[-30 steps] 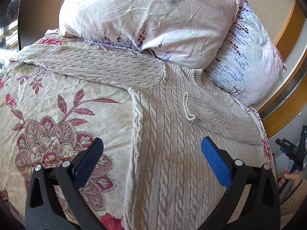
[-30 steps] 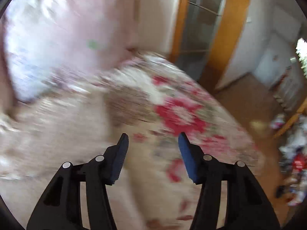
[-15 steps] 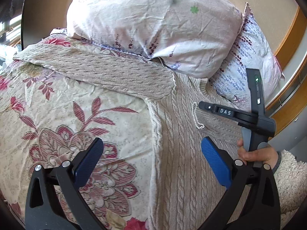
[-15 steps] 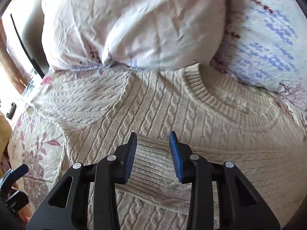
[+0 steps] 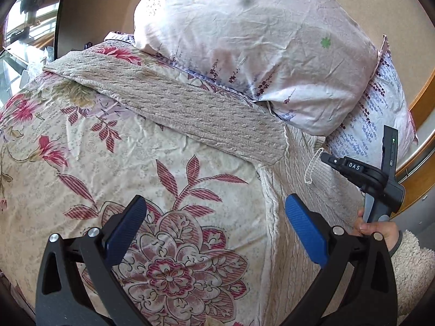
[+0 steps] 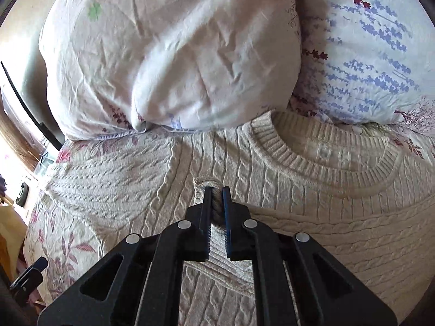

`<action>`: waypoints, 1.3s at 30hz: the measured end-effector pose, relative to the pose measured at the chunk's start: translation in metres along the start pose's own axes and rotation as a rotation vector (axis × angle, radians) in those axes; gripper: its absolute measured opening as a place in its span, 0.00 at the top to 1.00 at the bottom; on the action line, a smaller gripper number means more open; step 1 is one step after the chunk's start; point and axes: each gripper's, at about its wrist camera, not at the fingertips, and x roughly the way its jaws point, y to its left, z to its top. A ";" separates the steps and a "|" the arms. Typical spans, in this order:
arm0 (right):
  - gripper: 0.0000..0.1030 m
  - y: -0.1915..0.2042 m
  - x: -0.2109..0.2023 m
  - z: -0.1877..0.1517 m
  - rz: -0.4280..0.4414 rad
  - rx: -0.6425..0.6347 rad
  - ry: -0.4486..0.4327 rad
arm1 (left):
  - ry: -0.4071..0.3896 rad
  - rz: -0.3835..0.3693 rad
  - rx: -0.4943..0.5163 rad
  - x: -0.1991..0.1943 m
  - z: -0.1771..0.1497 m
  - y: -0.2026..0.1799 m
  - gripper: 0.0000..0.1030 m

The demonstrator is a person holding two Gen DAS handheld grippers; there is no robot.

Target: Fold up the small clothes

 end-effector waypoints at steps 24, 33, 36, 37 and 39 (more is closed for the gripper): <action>0.63 0.033 -0.002 -0.048 0.079 -0.120 0.093 | 0.014 0.058 -0.006 0.010 0.025 0.013 0.02; 0.91 0.031 -0.011 -0.045 0.059 -0.150 0.026 | -0.011 0.084 -0.029 0.004 0.033 0.024 0.02; 0.92 0.037 -0.004 -0.046 0.054 -0.169 0.048 | -0.011 0.090 -0.061 0.005 0.039 0.032 0.02; 0.92 0.035 0.003 -0.048 0.059 -0.162 0.079 | -0.010 0.094 -0.074 0.006 0.041 0.034 0.02; 0.91 0.035 0.003 -0.048 0.067 -0.165 0.091 | -0.008 0.092 -0.101 0.006 0.046 0.040 0.02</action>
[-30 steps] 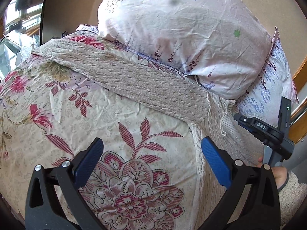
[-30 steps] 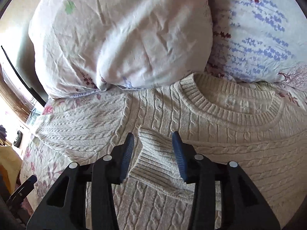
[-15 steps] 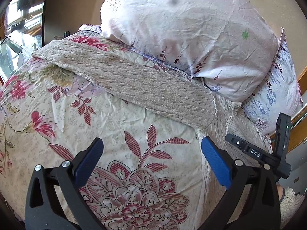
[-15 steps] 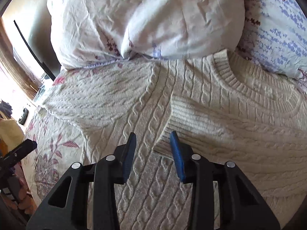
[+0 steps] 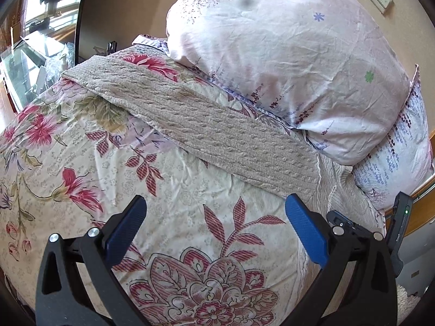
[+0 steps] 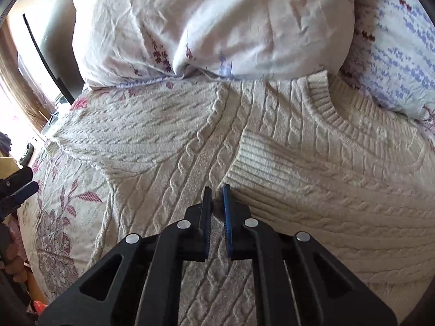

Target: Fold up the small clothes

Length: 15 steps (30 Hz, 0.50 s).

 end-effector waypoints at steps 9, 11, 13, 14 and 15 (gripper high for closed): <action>0.43 -0.004 -0.003 -0.004 -0.089 -0.005 -0.002 | -0.027 0.000 -0.132 0.004 0.025 0.031 0.02; 0.33 0.002 -0.001 -0.003 -0.083 -0.018 0.021 | -0.028 -0.008 -0.173 0.008 0.032 0.038 0.02; 0.33 -0.003 -0.012 -0.002 -0.009 0.046 0.000 | -0.025 -0.032 -0.217 0.013 0.038 0.044 0.02; 0.33 -0.005 -0.016 -0.001 0.004 0.069 -0.010 | -0.020 -0.045 -0.241 0.016 0.041 0.047 0.02; 0.33 -0.007 -0.022 -0.001 0.004 0.081 -0.020 | -0.011 -0.058 -0.269 0.020 0.043 0.049 0.02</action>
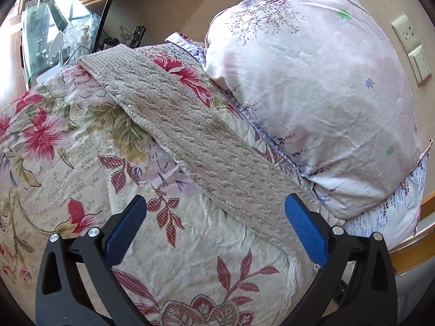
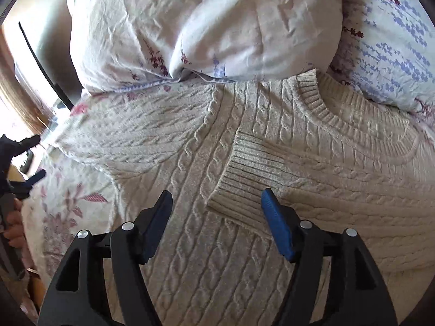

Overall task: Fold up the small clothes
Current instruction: 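Grasp the other sweater sleeve with the left tool and lift it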

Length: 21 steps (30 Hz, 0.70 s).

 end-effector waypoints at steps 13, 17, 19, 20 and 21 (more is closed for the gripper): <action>0.30 -0.042 -0.035 -0.011 -0.003 0.138 -0.020 | 0.123 -0.135 -0.210 0.058 -0.021 -0.025 0.37; 0.30 -0.054 -0.040 -0.018 -0.013 0.161 -0.016 | 0.098 -0.133 -0.275 0.061 -0.022 -0.023 0.43; 0.30 -0.059 -0.043 -0.022 -0.015 0.169 -0.018 | 0.083 -0.138 -0.319 0.062 -0.021 -0.018 0.49; 0.30 -0.061 -0.044 -0.023 -0.015 0.171 -0.018 | 0.074 -0.138 -0.340 0.062 -0.021 -0.015 0.51; 0.30 -0.063 -0.046 -0.025 -0.016 0.173 -0.019 | 0.064 -0.140 -0.362 0.062 -0.021 -0.011 0.54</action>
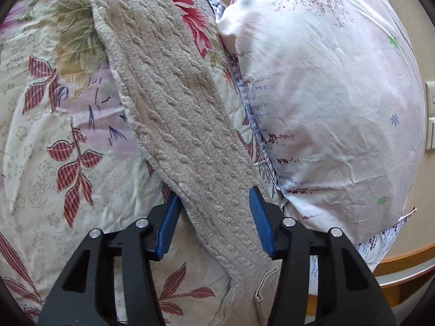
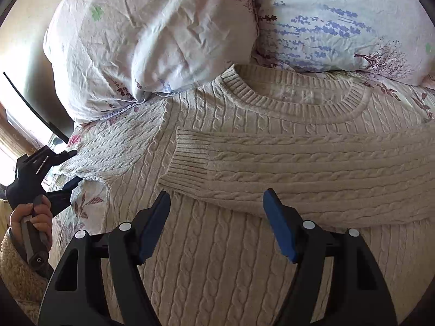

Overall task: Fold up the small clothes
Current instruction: 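Grasp the other sweater sleeve with the left tool and lift it, then fold the held sleeve across the sweater body, then open the left tool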

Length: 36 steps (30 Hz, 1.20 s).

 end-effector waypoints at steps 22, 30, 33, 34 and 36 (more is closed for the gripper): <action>0.30 -0.053 -0.035 -0.022 -0.036 0.072 -0.036 | -0.086 0.005 -0.021 -0.014 0.012 0.009 0.93; 0.30 -0.060 -0.038 -0.026 -0.028 0.086 -0.042 | -0.062 -0.146 0.173 -0.031 -0.013 -0.057 0.94; 0.30 -0.062 -0.040 -0.027 -0.027 0.086 -0.047 | -0.029 -0.215 0.252 -0.035 -0.033 -0.086 0.94; 0.30 -0.063 -0.041 -0.027 -0.027 0.087 -0.050 | -0.017 -0.235 0.279 -0.034 -0.041 -0.095 0.94; 0.30 -0.066 -0.044 -0.028 -0.030 0.095 -0.056 | 0.005 -0.265 0.329 -0.030 -0.055 -0.115 0.94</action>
